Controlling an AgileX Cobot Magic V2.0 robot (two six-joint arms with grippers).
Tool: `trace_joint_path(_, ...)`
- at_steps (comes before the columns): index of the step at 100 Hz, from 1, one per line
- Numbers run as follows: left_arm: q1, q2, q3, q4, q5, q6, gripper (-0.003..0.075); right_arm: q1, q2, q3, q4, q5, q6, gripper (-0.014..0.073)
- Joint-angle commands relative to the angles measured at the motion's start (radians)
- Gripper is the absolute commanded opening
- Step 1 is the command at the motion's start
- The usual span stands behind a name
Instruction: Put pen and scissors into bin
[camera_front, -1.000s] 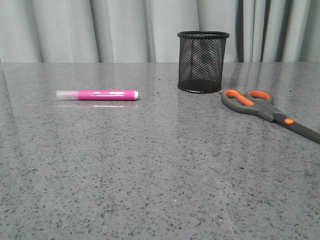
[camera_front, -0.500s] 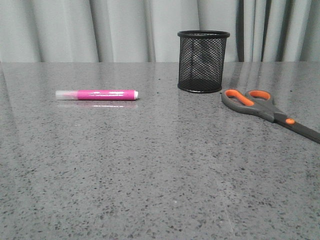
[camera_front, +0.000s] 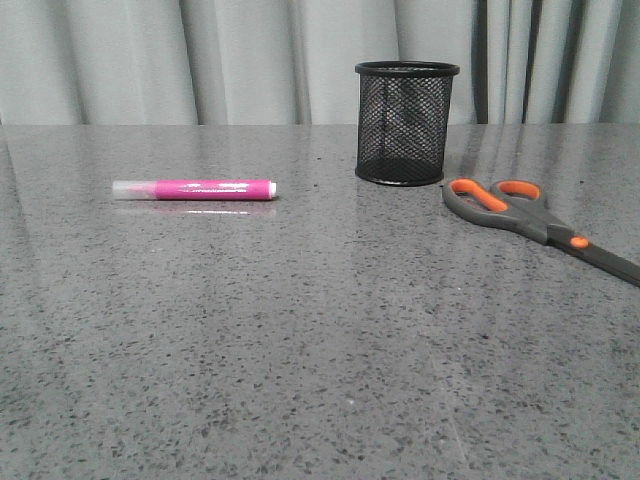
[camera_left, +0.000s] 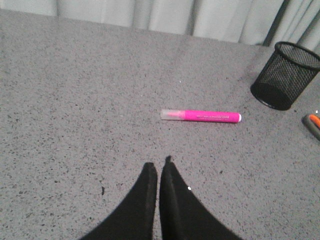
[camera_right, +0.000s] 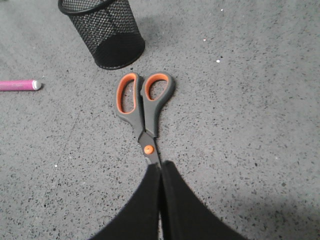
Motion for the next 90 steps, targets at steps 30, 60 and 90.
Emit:
trace_joint_path(30,0.000,0.159,-0.107,-0.213,-0.011,0.194,0.0149,0.010,0.073,-0.099,0.016,0.004,-0.063,0.0280)
trace_joint_path(60,0.000,0.295,-0.169,-0.418,0.039,0.467,0.0401,0.010,0.073,-0.101,0.017,0.004,-0.104,0.0381)
trace_joint_path(90,0.000,0.599,-0.309,-0.552,0.211,0.924,0.0377,0.010,0.073,-0.101,0.017,0.010,-0.152,0.0381)
